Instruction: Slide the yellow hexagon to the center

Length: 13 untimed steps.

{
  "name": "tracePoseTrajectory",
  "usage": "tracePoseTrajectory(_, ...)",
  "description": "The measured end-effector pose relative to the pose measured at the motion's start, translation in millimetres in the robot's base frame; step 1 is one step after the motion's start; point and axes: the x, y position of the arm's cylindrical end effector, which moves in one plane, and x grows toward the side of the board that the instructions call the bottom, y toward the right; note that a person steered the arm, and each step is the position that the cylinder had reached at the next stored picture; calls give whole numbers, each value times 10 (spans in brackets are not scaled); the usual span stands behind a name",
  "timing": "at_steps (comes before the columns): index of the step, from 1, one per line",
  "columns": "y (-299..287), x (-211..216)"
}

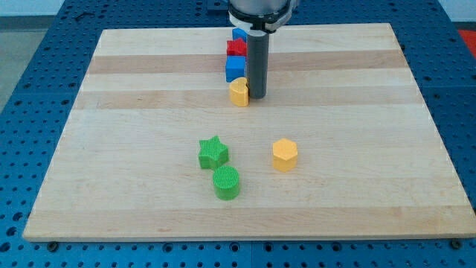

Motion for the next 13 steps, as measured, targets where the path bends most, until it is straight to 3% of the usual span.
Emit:
tracePoseTrajectory(2,-40,0)
tracePoseTrajectory(4,1060,841)
tracePoseTrajectory(6,1227,1609)
tracePoseTrajectory(8,648,1581)
tracePoseTrajectory(11,546,1066)
tracePoseTrajectory(13,440,1076)
